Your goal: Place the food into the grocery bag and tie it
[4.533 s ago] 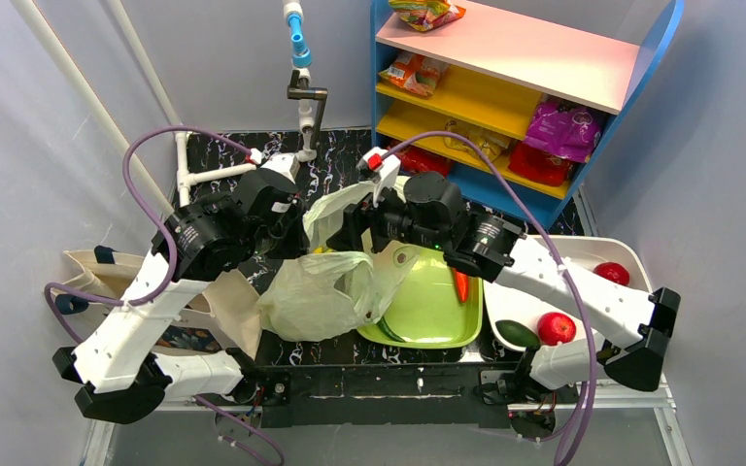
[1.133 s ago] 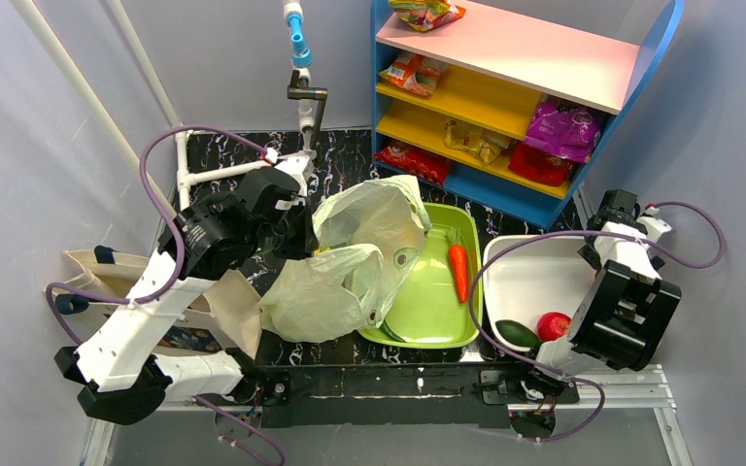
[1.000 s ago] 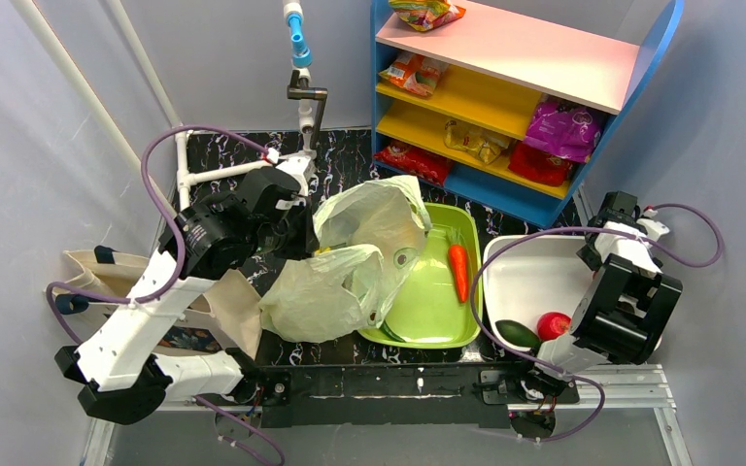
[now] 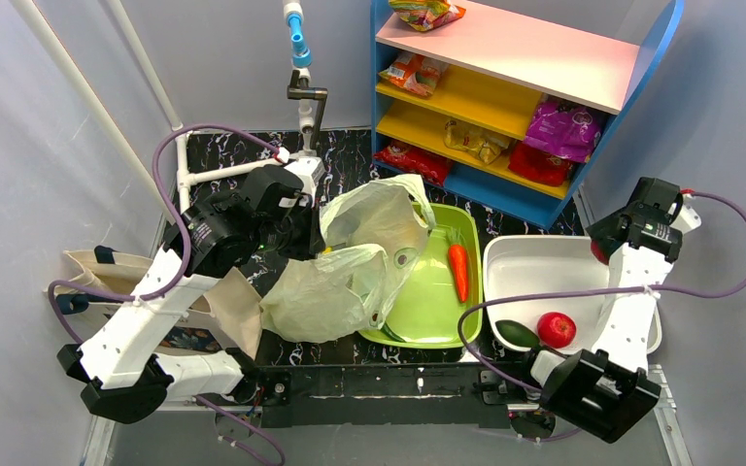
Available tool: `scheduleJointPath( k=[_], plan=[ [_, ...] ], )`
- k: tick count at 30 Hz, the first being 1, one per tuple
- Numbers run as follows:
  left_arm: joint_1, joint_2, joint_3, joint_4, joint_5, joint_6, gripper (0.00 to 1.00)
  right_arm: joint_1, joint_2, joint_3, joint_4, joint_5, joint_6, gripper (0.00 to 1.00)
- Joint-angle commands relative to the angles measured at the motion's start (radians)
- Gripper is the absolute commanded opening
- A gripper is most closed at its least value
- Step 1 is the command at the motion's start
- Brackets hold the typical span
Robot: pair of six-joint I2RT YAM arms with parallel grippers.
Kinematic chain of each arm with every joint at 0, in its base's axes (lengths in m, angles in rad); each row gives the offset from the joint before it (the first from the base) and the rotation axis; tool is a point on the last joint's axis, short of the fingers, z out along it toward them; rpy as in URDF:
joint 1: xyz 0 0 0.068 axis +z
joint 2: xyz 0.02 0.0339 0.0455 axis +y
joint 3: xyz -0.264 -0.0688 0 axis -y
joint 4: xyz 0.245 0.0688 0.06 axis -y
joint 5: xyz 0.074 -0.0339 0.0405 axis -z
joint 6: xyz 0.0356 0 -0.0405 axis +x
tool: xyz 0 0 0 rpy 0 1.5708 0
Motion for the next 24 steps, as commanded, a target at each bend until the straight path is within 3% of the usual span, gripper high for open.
scheduleJointPath(
  k=[1,11,19,24],
  plan=[
    [0.007,-0.025,-0.003,0.003,-0.009,-0.002,0.0,0.037,-0.073,0.12,-0.087,-0.111,0.045,0.06],
    [0.008,-0.03,-0.004,0.002,-0.017,-0.01,0.0,0.27,-0.21,0.179,-0.106,-0.199,0.093,0.03],
    [0.007,-0.032,0.0,0.0,-0.021,-0.018,0.0,0.529,-0.29,0.15,0.122,-0.368,0.136,0.05],
    [0.007,-0.032,0.002,-0.004,-0.025,-0.026,0.0,0.673,-0.237,0.222,0.235,-0.443,0.143,0.08]
  ],
)
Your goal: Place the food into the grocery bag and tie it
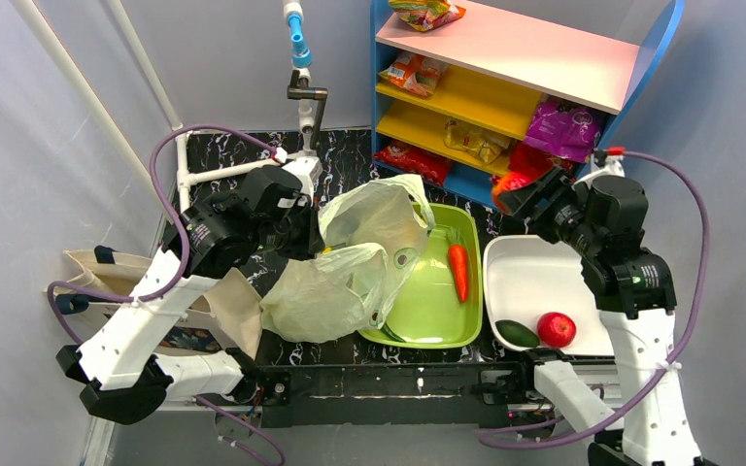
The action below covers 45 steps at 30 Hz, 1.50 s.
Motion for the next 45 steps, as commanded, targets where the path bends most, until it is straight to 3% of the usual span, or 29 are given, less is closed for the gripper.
scheduleJointPath(
  k=[1,3,4,6,14,25,29,32,36,39,43,45],
  plan=[
    [0.005,-0.028,0.003,-0.004,-0.02,-0.012,0.0,0.134,0.06,0.098,0.18,-0.104,0.005,0.08],
    [0.005,-0.026,0.005,-0.005,-0.02,-0.017,0.0,0.214,0.1,0.13,0.212,-0.112,-0.008,0.09],
    [0.005,-0.027,0.011,-0.012,-0.021,-0.023,0.0,0.34,0.16,0.168,0.255,-0.09,-0.036,0.12],
    [0.006,-0.026,0.013,-0.016,-0.025,-0.027,0.0,0.433,0.202,0.196,0.269,-0.063,-0.069,0.13],
    [0.005,-0.029,0.01,-0.02,-0.034,-0.054,0.0,0.714,0.375,0.274,0.303,-0.023,-0.138,0.16],
    [0.005,-0.035,0.015,-0.032,-0.052,-0.074,0.0,0.769,0.527,0.265,0.203,-0.164,-0.239,0.19],
    [0.005,-0.021,0.03,-0.026,-0.051,-0.073,0.0,0.789,0.612,0.303,0.183,-0.194,-0.276,0.26],
    [0.006,-0.006,0.053,-0.029,-0.05,-0.063,0.0,0.809,0.681,0.343,0.179,-0.217,-0.313,0.41],
    [0.006,0.009,0.067,-0.03,-0.059,-0.047,0.0,0.855,0.751,0.429,0.173,-0.255,-0.413,0.46],
    [0.006,0.013,0.068,-0.024,-0.06,-0.045,0.0,0.877,0.74,0.416,0.245,-0.305,-0.458,0.47],
    [0.005,0.016,0.063,-0.018,-0.058,-0.044,0.0,0.886,0.637,0.246,0.461,-0.363,-0.484,0.48],
    [0.005,0.016,0.062,-0.019,-0.061,-0.043,0.0,0.888,0.578,0.155,0.568,-0.364,-0.486,0.63]
  ],
)
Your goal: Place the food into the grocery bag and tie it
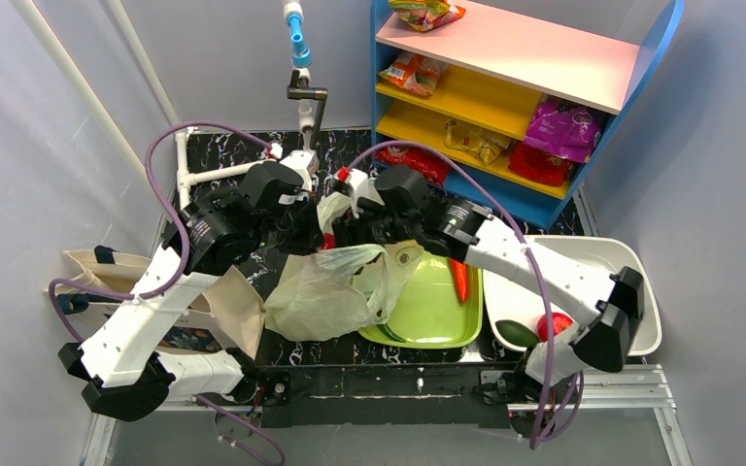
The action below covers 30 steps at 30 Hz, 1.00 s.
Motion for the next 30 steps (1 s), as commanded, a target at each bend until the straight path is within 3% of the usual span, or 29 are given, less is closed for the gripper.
scheduleJointPath(
  k=[1,4,14,24,30],
  plan=[
    [0.005,-0.005,0.025,-0.005,-0.02,0.013,0.0,0.004,-0.165,-0.16,0.312,-0.075,-0.054,0.69],
    [0.006,-0.005,0.018,-0.007,-0.023,0.013,0.0,0.004,-0.219,-0.216,0.384,-0.051,-0.061,0.79],
    [0.006,-0.003,0.015,-0.013,-0.033,0.016,0.0,0.004,-0.202,-0.155,0.363,-0.01,-0.096,0.8],
    [0.006,-0.012,0.015,-0.025,-0.057,0.019,0.0,-0.02,-0.221,0.016,0.133,0.265,-0.201,0.8],
    [0.008,-0.005,0.025,-0.034,-0.076,0.028,0.0,-0.062,-0.324,-0.038,0.048,0.392,-0.231,0.82]
  ],
)
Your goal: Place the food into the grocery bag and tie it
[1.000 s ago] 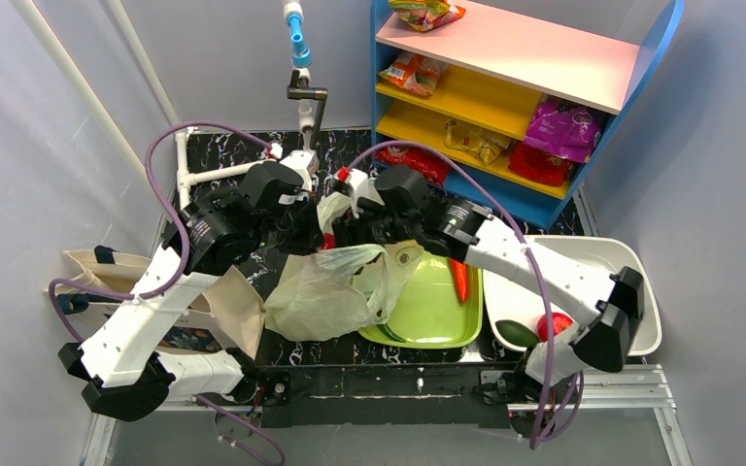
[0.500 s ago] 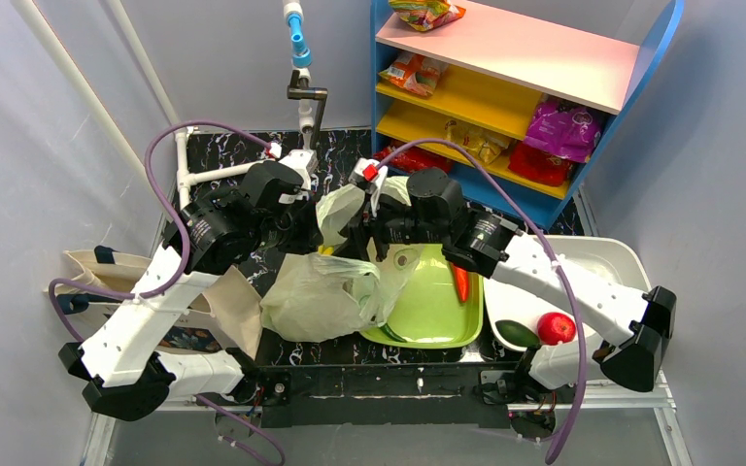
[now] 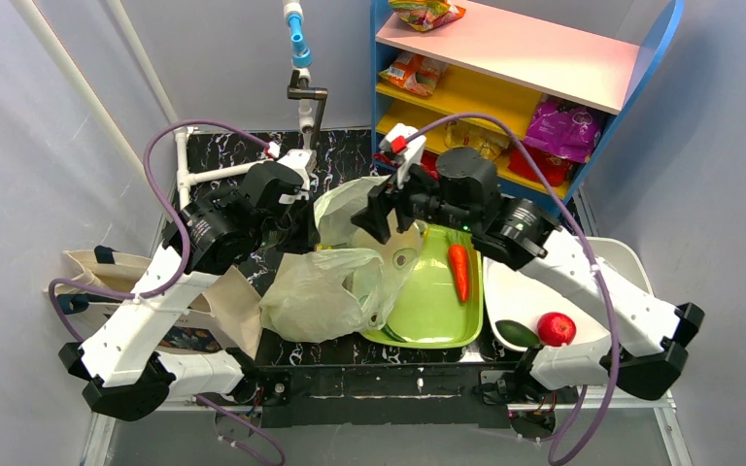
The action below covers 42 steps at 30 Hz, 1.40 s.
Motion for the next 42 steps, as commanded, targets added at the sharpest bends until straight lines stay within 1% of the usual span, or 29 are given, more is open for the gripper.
scheduleJointPath(
  k=[1,6,9,13,17,23,25,27,29,33,34,37,39,42],
  plan=[
    [0.006,-0.003,0.027,-0.031,-0.038,0.018,0.0,-0.043,-0.119,-0.045,-0.063,0.143,-0.039,0.82],
    [0.011,0.011,0.05,-0.032,-0.046,0.019,0.0,-0.146,-0.252,-0.19,-0.058,0.125,-0.002,0.82],
    [0.012,0.019,0.059,-0.033,-0.047,0.016,0.0,-0.178,-0.285,-0.257,-0.067,0.1,-0.028,0.82],
    [0.012,0.025,0.065,-0.033,-0.053,0.011,0.0,-0.215,-0.309,-0.352,-0.001,0.019,-0.056,0.82],
    [0.012,0.032,0.076,-0.032,-0.058,0.003,0.0,-0.242,-0.278,-0.356,0.02,-0.038,-0.086,0.82],
    [0.012,0.044,0.078,-0.02,-0.066,-0.006,0.0,-0.252,-0.216,-0.315,0.049,-0.073,-0.093,0.76],
    [0.012,0.043,0.077,-0.014,-0.076,-0.006,0.0,-0.253,-0.202,-0.297,0.059,-0.077,-0.094,0.69],
    [0.012,0.046,0.082,-0.005,-0.083,-0.002,0.0,-0.252,-0.191,-0.285,0.065,-0.078,-0.093,0.58],
    [0.013,0.058,0.097,0.001,-0.086,0.004,0.0,-0.252,-0.185,-0.281,0.065,-0.081,-0.114,0.43],
    [0.018,0.081,0.111,0.02,-0.098,0.005,0.0,-0.252,-0.185,-0.262,0.031,-0.102,-0.127,0.09],
    [0.021,0.084,0.114,0.026,-0.099,0.005,0.0,-0.252,-0.189,-0.256,0.023,-0.107,-0.124,0.03],
    [0.039,0.099,0.133,0.041,-0.098,0.022,0.0,-0.252,-0.195,-0.237,0.001,-0.121,-0.104,0.01],
    [0.055,0.119,0.156,0.049,-0.102,0.047,0.0,-0.252,-0.198,-0.225,-0.002,-0.134,-0.057,0.01],
    [0.107,0.153,0.189,0.061,-0.09,0.077,0.0,-0.253,-0.2,-0.212,-0.002,-0.165,-0.019,0.01]
  ],
)
